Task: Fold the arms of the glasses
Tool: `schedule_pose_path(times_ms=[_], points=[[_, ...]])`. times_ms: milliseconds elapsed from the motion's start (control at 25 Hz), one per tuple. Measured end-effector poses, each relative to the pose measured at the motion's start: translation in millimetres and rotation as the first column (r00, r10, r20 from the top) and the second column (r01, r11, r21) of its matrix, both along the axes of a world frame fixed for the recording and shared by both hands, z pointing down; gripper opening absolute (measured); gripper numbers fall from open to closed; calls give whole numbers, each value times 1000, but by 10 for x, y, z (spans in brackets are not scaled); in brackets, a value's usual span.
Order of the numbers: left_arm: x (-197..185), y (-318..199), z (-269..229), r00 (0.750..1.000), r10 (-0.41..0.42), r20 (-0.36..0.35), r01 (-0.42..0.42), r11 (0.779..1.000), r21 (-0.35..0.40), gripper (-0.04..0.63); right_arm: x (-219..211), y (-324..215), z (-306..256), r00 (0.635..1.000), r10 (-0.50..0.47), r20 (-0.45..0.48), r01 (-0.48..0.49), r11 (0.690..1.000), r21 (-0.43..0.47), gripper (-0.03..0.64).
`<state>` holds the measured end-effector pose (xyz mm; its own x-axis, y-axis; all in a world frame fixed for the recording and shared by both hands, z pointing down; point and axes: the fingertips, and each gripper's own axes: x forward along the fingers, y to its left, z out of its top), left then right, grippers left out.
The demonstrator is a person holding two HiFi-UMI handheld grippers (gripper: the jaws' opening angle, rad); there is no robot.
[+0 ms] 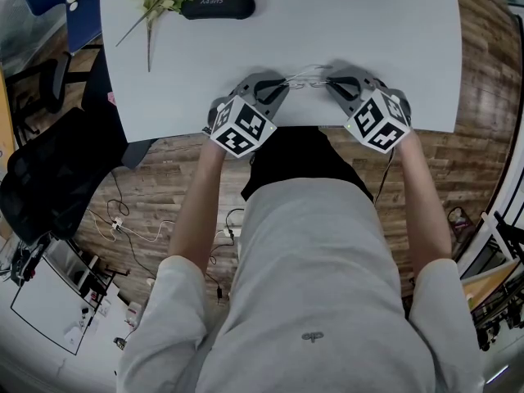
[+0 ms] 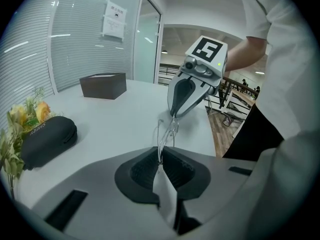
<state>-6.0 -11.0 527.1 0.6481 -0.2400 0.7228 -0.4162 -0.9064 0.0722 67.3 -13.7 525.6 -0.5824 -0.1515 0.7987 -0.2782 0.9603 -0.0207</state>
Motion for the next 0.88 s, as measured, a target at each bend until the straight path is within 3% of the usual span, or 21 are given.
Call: schedule_pose_path(times_ms=[880], points=[[-96, -200, 114, 1000, -23, 7, 23, 998, -55, 41, -88, -242, 110, 997, 72, 19, -71, 995, -65, 25]])
